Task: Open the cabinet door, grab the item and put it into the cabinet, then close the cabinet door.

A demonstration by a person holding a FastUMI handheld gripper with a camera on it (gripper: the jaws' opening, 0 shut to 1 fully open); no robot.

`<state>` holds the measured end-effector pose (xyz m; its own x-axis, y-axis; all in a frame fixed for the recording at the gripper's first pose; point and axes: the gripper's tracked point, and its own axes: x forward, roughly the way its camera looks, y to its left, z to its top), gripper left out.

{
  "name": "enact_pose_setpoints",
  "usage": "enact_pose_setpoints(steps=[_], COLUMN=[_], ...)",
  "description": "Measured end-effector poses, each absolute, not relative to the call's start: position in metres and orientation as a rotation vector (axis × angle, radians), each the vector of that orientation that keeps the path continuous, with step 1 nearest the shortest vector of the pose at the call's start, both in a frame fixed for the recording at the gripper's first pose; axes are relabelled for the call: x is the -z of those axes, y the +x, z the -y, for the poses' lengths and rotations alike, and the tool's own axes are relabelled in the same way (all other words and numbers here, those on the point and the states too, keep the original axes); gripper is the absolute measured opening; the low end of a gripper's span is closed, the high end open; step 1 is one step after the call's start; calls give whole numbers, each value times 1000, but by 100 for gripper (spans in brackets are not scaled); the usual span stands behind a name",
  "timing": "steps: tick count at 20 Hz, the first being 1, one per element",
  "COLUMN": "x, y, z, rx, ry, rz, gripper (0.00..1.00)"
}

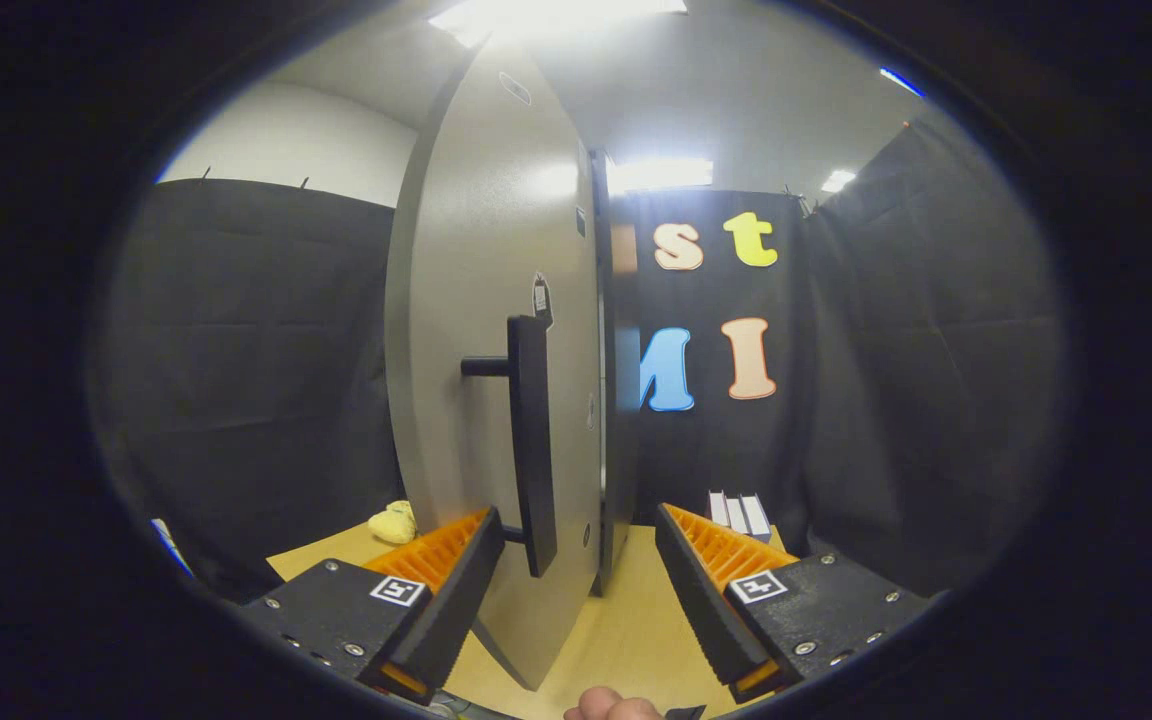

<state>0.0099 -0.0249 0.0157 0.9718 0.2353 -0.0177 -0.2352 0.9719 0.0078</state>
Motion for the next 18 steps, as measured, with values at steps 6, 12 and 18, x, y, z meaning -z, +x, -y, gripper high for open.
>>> enact_pose_setpoints(steps=[6, 12, 18], x=[3, -12, 39], y=[-4, -60, -77], z=[38, 22, -56], rx=[3, 253, 300], ry=[26, 16, 78], rz=[-37, 106, 127], gripper=[94, 94, 93])
